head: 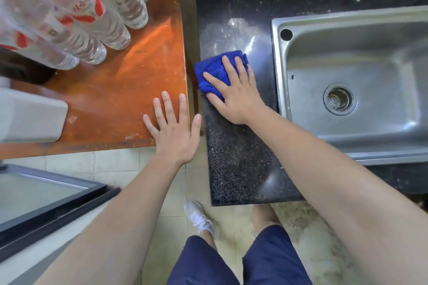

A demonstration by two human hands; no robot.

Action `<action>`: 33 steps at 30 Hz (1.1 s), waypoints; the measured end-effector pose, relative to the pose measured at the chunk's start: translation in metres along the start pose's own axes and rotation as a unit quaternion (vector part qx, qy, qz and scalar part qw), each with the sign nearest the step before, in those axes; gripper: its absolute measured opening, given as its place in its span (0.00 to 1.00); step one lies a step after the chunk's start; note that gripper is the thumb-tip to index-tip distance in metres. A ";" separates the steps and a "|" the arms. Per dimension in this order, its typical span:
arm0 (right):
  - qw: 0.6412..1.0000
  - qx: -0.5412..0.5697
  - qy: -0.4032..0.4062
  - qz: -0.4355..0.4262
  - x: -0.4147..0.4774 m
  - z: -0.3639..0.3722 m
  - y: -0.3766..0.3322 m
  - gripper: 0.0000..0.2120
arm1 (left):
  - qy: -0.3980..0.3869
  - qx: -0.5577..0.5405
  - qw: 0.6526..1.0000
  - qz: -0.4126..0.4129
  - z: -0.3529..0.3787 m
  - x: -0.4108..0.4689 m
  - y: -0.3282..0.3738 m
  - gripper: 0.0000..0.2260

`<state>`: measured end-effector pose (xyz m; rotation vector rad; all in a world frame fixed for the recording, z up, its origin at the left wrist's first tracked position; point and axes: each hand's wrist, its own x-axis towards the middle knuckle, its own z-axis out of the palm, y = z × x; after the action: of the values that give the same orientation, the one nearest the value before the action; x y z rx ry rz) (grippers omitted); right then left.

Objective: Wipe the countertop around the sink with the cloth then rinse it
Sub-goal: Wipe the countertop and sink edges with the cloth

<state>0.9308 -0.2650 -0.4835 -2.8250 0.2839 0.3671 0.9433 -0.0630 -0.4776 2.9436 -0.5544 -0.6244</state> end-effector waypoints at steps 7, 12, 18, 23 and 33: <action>1.000 0.009 0.024 -0.005 0.072 -0.009 -0.017 0.27 | 0.001 0.007 1.000 -0.029 -0.001 -0.001 0.002 0.29; 0.995 0.037 0.070 -0.060 0.006 0.013 -0.007 0.26 | 0.019 0.021 0.999 -0.038 0.000 0.000 0.002 0.29; 0.992 0.030 0.037 -0.117 -0.089 0.032 0.015 0.26 | 0.013 0.031 0.998 -0.047 -0.001 0.001 0.003 0.30; 0.988 -0.003 0.040 -0.147 -0.096 0.023 0.045 0.27 | 0.014 0.030 0.998 -0.048 -0.002 0.000 0.004 0.32; 0.998 0.029 0.061 -0.019 -0.092 0.025 0.027 0.27 | 0.074 0.047 0.996 0.010 -0.015 0.019 0.002 0.29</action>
<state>0.8318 -0.2688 -0.4885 -2.7964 0.2597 0.1765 0.9644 -0.0718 -0.4708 3.0349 -0.6124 -0.3839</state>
